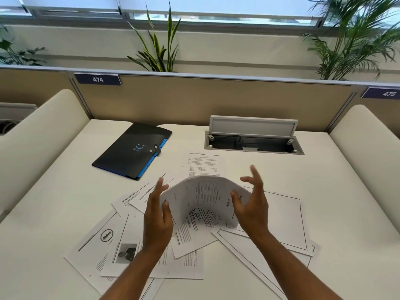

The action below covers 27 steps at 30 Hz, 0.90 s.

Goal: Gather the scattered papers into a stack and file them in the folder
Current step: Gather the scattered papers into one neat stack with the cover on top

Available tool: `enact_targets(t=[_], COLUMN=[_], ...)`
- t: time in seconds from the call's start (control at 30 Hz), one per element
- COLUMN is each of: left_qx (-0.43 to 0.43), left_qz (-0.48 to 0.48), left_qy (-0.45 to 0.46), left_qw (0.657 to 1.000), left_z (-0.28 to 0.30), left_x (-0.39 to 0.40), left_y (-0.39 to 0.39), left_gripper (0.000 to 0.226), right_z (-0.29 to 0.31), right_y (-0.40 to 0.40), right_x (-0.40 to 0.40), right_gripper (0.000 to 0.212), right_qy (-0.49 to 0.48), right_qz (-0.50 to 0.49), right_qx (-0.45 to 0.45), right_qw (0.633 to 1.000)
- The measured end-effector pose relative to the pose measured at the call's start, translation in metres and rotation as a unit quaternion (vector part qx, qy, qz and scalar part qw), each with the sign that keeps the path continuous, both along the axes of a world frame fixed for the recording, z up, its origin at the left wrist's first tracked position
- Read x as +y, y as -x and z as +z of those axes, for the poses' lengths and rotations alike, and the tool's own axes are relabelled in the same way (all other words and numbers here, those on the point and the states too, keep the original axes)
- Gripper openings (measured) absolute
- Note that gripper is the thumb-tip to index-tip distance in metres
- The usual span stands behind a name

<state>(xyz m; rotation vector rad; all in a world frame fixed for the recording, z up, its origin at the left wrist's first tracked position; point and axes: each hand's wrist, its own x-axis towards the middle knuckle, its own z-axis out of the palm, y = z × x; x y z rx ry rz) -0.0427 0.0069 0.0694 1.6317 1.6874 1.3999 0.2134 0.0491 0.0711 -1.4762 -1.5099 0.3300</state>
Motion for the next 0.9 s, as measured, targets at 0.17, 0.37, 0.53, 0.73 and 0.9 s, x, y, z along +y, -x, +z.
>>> enact_targets(t=[0.17,0.37,0.53,0.73,0.9], left_qx=[-0.168,-0.160,-0.139,-0.119,-0.301], left_qz=[0.031,0.041,0.062,0.106,0.120], left_qy=[0.079,0.144,0.172,0.135,0.162], left_qw=[0.982,0.976,0.973,0.978,0.932], left_z=[-0.006,-0.004,-0.011,0.003,0.012], left_x=[-0.001,0.007,0.001,0.015,0.028], left_y=[-0.007,-0.022,-0.026,-0.016,-0.008], left_gripper=[0.060,0.018,0.032,0.035,0.031], right_z=[-0.019,-0.023,-0.038,-0.015,-0.005], right_y=[0.000,0.014,0.006,-0.007,-0.013], right_x=[0.000,0.001,-0.010,0.014,0.016], right_gripper=[0.030,0.010,0.024,0.017,0.082], right_qy=[0.196,0.191,0.206,0.149,0.230], right_qz=[0.039,0.001,0.010,-0.009,-0.098], right_qx=[0.255,0.265,0.225,0.165,0.330], right_qw=[0.946,0.945,0.952,0.975,0.910])
